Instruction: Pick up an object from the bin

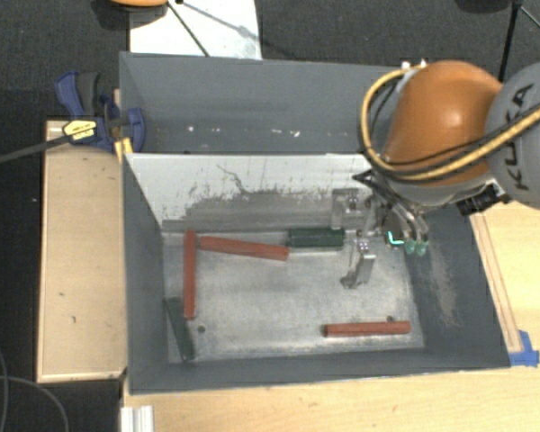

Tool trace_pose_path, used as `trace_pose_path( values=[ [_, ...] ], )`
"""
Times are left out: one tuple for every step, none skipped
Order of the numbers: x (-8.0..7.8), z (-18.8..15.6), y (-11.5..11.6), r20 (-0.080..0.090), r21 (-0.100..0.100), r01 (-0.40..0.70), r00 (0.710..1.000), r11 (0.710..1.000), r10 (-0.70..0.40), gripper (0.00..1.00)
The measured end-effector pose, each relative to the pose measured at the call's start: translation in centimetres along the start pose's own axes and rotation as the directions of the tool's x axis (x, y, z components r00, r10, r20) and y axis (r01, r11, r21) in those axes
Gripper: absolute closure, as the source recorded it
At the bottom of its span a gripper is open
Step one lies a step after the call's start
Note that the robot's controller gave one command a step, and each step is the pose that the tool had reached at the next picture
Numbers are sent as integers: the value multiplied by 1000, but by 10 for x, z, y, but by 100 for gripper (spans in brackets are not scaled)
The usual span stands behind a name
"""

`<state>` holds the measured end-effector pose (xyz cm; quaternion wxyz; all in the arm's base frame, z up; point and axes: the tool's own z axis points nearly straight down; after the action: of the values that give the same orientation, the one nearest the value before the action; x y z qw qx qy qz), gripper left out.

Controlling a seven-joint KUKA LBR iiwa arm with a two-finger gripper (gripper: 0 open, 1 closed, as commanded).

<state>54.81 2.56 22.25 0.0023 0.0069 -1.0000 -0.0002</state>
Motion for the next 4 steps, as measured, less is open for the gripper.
trace_pose_path(
  values=[
    [-2, -4, 0, 7, 0, -1, 1000, 1000, 1, 0],
    [0, -1, -1, 11, -1, -2, 1000, 1000, 2, 0],
    [21, 47, -2, 9, 2, 274, 962, 962, -274, 0],
    [23, 87, -8, 8, 3, 381, 924, 924, -381, 0]
  ],
)
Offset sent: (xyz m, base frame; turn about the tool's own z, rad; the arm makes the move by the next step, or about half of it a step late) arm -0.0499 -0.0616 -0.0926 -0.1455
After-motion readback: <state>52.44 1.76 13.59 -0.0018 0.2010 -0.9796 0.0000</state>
